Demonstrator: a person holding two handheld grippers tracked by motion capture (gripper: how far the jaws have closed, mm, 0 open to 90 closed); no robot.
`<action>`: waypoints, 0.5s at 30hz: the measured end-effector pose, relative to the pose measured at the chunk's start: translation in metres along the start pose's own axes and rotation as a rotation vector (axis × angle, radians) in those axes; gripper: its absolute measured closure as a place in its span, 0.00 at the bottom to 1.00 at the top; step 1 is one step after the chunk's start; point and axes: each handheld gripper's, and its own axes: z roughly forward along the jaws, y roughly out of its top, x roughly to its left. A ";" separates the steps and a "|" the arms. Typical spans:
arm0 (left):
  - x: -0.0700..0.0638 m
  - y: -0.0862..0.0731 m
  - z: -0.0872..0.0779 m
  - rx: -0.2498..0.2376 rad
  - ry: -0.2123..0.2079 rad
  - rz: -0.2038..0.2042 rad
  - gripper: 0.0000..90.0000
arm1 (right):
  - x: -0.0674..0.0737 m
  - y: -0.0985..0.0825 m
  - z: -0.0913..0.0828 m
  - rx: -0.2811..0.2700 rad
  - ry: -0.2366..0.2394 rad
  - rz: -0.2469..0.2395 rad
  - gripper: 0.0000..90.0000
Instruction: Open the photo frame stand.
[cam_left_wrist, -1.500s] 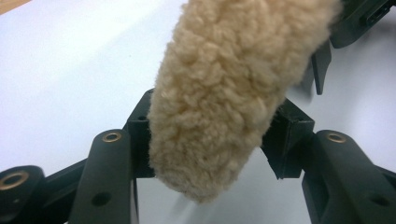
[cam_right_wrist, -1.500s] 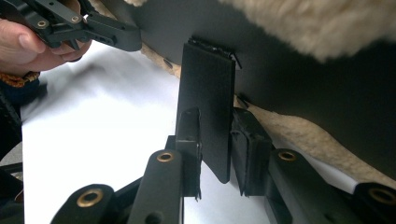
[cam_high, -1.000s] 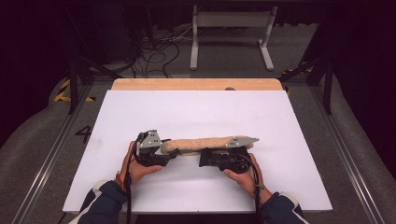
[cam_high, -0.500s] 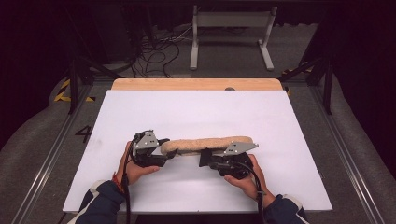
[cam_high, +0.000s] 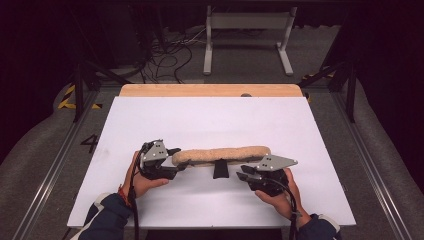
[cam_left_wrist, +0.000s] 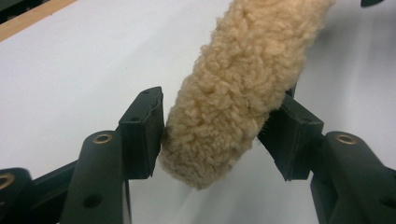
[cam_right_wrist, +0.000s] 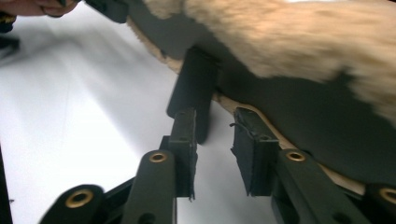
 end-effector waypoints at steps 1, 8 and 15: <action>0.000 0.000 0.000 0.000 0.000 0.000 0.46 | 0.000 0.000 0.000 0.000 0.000 0.000 0.79; 0.001 0.001 -0.001 -0.004 0.001 0.002 0.45 | -0.010 -0.006 -0.018 -0.031 -0.050 0.023 0.82; 0.000 0.001 -0.002 -0.009 -0.012 0.008 0.44 | -0.012 -0.006 -0.019 -0.033 -0.044 0.031 0.84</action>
